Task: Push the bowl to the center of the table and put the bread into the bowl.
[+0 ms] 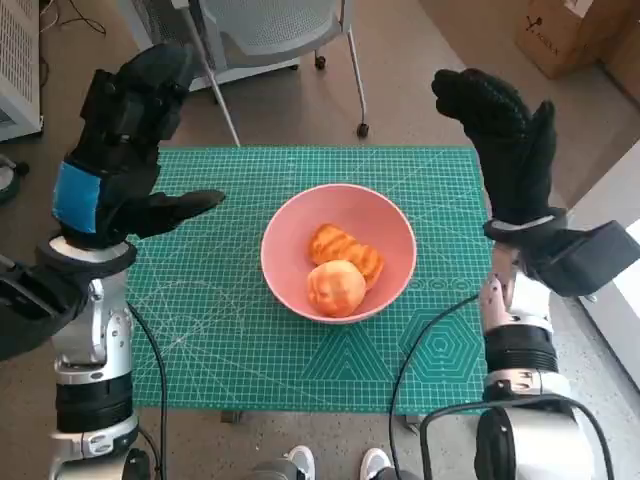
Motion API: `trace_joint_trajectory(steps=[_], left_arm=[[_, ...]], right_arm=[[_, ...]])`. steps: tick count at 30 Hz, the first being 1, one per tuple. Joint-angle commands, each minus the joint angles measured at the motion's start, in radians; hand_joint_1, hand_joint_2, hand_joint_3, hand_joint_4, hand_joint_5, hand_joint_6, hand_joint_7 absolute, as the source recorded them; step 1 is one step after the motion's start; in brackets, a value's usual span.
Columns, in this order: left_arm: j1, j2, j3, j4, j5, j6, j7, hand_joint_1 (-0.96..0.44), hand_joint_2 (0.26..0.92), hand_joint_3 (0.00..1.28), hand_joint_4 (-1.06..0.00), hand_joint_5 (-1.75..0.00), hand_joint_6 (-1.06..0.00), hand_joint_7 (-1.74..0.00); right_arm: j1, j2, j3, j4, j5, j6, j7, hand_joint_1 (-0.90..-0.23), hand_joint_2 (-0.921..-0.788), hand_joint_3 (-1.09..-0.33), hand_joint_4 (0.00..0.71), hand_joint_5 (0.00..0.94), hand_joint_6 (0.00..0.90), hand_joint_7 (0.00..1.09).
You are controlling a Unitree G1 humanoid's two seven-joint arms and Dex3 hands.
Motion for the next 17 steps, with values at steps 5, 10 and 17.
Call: trace_joint_trajectory(steps=[5, 10, 17], left_arm=[[0.006, -0.012, -0.014, -0.02, 0.016, 0.04, 0.03, -0.42, 0.902, 0.02, -0.15, 0.0, 0.0, -0.68], [0.019, -0.018, -0.02, -0.046, 0.044, 0.058, 0.066, -0.42, 0.905, 0.02, -0.15, 0.0, 0.0, -0.68], [0.029, -0.03, -0.026, -0.056, 0.066, 0.058, 0.095, -0.43, 0.908, 0.02, -0.15, 0.0, 0.0, -0.67]], right_arm=[[0.006, -0.013, 0.001, 0.006, -0.014, 0.007, -0.015, -0.564, -0.921, -0.592, 0.363, 0.0, 0.518, 0.0], [0.006, -0.015, 0.0, 0.007, -0.015, 0.006, -0.02, -0.566, -0.921, -0.592, 0.363, 0.0, 0.518, 0.0], [0.01, -0.014, 0.005, -0.001, -0.026, -0.001, -0.035, -0.559, -0.921, -0.593, 0.363, 0.0, 0.518, 0.0]])
